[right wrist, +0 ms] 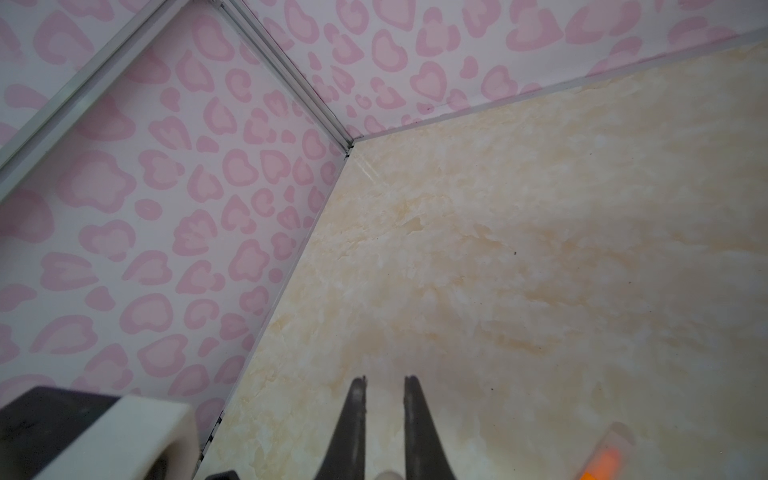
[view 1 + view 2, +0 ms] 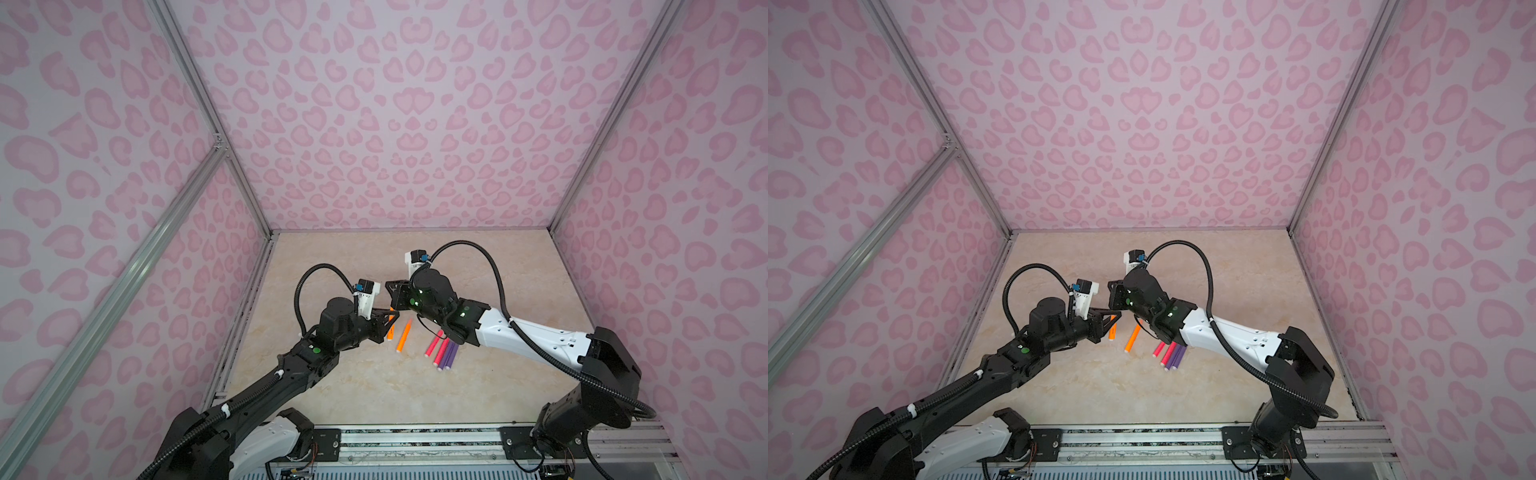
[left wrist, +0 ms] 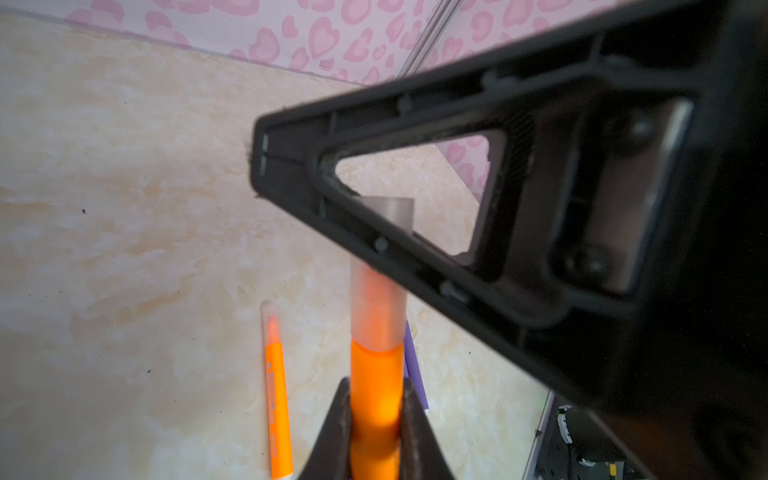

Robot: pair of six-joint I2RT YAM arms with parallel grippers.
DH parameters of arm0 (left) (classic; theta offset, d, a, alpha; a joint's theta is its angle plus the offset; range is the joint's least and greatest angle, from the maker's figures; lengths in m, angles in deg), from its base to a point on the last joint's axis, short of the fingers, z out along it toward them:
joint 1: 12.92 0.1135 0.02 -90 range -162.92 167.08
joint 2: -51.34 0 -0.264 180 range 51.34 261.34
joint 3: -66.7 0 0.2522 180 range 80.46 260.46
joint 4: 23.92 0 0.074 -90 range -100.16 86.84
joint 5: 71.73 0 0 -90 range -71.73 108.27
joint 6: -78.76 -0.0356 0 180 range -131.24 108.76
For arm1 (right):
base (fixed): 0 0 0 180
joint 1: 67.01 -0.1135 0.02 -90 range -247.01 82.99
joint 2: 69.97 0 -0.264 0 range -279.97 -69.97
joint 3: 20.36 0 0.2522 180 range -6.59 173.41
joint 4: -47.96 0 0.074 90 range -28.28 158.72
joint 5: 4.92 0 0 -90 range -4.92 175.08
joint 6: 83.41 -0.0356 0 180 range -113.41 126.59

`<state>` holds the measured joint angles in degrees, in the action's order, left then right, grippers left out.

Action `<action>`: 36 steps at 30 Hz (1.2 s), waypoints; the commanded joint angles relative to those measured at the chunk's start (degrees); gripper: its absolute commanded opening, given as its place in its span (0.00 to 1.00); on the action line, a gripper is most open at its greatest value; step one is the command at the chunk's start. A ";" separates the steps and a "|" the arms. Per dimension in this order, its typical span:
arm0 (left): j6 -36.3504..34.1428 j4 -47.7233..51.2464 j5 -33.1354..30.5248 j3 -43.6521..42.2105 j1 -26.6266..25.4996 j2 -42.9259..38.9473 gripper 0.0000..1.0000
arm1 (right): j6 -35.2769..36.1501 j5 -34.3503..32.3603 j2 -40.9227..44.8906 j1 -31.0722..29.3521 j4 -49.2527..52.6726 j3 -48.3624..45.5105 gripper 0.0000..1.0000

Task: Insert the pens into the pen caps
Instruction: 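Open the right gripper and release the cap on the highlighter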

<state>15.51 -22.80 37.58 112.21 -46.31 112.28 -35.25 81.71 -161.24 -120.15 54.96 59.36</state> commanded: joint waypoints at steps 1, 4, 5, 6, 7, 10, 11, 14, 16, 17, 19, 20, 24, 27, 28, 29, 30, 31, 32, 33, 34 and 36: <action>0.81 -2.84 -2.26 0.03 0.25 -0.34 0.03 | -0.56 0.23 0.06 -0.95 -0.16 -2.22 0.00; 1.44 -3.63 -1.54 -0.47 0.58 -0.83 0.03 | -1.05 0.22 -0.48 -1.87 -1.78 -4.08 0.00; 1.63 -3.96 -1.16 -0.68 0.77 -0.94 0.03 | -0.88 0.06 -0.96 -2.37 -1.94 -4.33 0.00; 1.97 -4.34 -0.74 -0.84 1.16 -1.01 0.03 | -0.65 -0.41 -1.38 -3.01 -1.67 -4.33 0.00; 2.16 -4.55 -0.32 -0.97 1.46 -1.07 0.04 | -0.43 -0.73 -1.74 -3.46 -1.31 -4.36 0.00; 2.70 -5.06 0.33 -1.39 2.23 -1.26 0.04 | -0.66 -1.94 -1.75 -4.58 -2.09 -6.33 0.00; 2.79 -5.11 0.38 -1.39 2.40 -1.27 0.04 | -1.09 -1.97 -1.43 -4.76 -3.05 -7.52 0.00; 3.19 -5.43 0.61 -1.56 2.76 -1.11 0.03 | -1.79 -2.45 -0.25 -5.56 -5.26 -10.62 0.00; 3.52 -5.69 0.90 -1.60 3.05 -0.92 0.04 | -2.09 -3.71 0.67 -6.41 -5.77 -12.19 0.00; 3.66 -5.80 1.04 -1.64 3.22 -0.79 0.04 | -2.23 -4.15 1.15 -6.89 -6.52 -13.14 0.00; 3.87 -5.89 1.08 -1.75 3.42 -0.66 0.03 | -2.77 -4.84 1.85 -7.79 -7.86 -14.76 0.00; 3.89 -5.87 0.99 -1.70 3.48 -0.55 0.04 | -3.01 -4.97 1.95 -8.07 -8.40 -15.29 0.00; 3.42 -4.51 -0.58 -1.33 3.50 -0.47 0.04 | -3.37 -6.14 2.23 -8.29 -7.49 -15.08 0.00; 2.56 -1.73 -3.22 -0.39 3.48 -0.09 0.04 | -3.10 -6.93 2.78 -8.29 -6.76 -14.38 0.00; 2.23 -0.91 -3.95 -0.04 3.49 0.17 0.04 | -2.98 -7.25 2.86 -8.29 -6.44 -14.07 0.00; 2.05 -0.28 -4.56 0.27 3.55 0.60 0.04 | -2.90 -7.55 2.89 -8.25 -6.22 -13.88 0.00; 1.92 0.51 -5.20 0.71 3.50 1.06 0.04 | -2.89 -7.84 2.85 -8.20 -5.91 -13.60 0.00; 1.75 1.11 -5.54 1.11 3.50 1.72 0.04 | -2.98 -8.14 2.93 -8.04 -5.68 -13.44 0.05; 1.73 1.38 -5.87 1.50 3.50 2.29 0.04 | -2.90 -8.14 2.97 -7.82 -5.41 -13.30 0.13; 1.78 1.39 -6.26 1.95 3.46 3.12 0.04 | -2.89 -8.36 3.28 -7.53 -5.07 -13.22 0.25; 1.82 3.19 -6.66 2.32 3.43 3.85 0.04 | -2.83 -8.76 3.76 -7.30 -4.77 -13.25 0.35; 2.04 5.39 -8.30 3.51 3.41 5.64 0.04 | -2.54 -10.01 5.44 -6.61 -3.23 -13.52 0.51</action>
<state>16.49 -16.86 38.48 114.04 -42.77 116.31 -38.51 71.17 -157.26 -127.41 46.69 46.22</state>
